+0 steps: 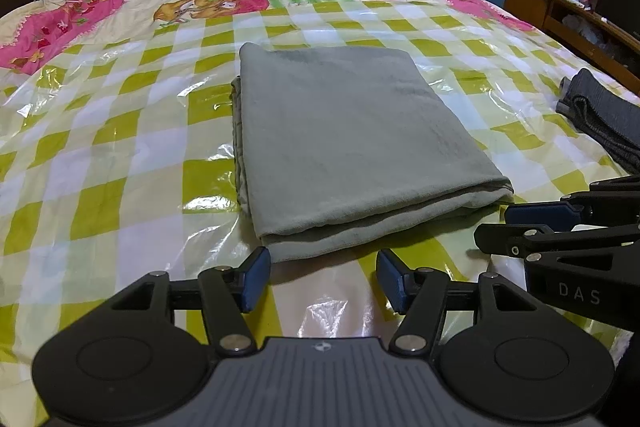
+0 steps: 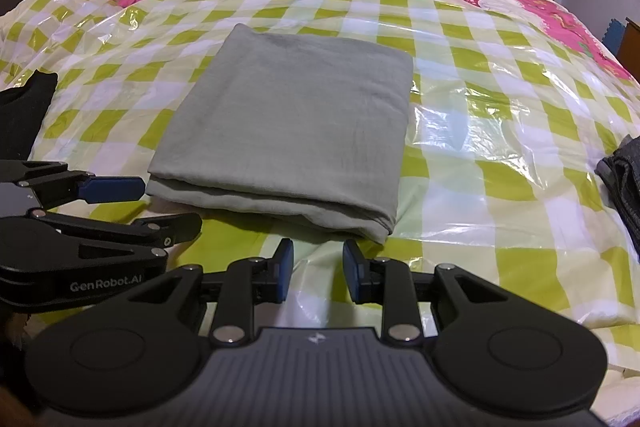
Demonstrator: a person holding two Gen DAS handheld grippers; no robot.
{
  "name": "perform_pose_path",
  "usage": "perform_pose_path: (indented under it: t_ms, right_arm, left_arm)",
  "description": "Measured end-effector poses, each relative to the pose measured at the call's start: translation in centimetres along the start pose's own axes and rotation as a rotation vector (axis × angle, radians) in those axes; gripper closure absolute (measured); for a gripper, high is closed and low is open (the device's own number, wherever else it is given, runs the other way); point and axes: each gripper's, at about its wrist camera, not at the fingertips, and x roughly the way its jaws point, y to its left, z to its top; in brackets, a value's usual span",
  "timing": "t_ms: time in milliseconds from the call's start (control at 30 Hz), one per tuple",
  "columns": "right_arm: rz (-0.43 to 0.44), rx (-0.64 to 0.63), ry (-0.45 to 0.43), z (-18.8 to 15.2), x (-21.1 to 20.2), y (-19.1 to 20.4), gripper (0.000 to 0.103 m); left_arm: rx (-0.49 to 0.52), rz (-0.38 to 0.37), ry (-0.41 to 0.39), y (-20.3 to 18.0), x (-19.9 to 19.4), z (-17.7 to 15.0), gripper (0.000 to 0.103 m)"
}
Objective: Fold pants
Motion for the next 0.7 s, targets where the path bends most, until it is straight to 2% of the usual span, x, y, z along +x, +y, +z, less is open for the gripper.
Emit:
perform_pose_path:
  t_ms: [200,500,700]
  right_arm:
    - [0.003,0.002,0.001,-0.01,-0.03,-0.01,0.075]
    - [0.005,0.009,0.002,-0.07,-0.03,0.20,0.075]
    - [0.004,0.021,-0.003,-0.08,-0.22,0.31,0.075]
  left_arm:
    - [-0.007,0.028,0.009,-0.07,-0.02,0.12,0.028]
    - [-0.032,0.104,0.033,-0.25,0.02,0.37,0.010]
    - [-0.056,0.111,0.039,-0.12,-0.02,0.36,0.002]
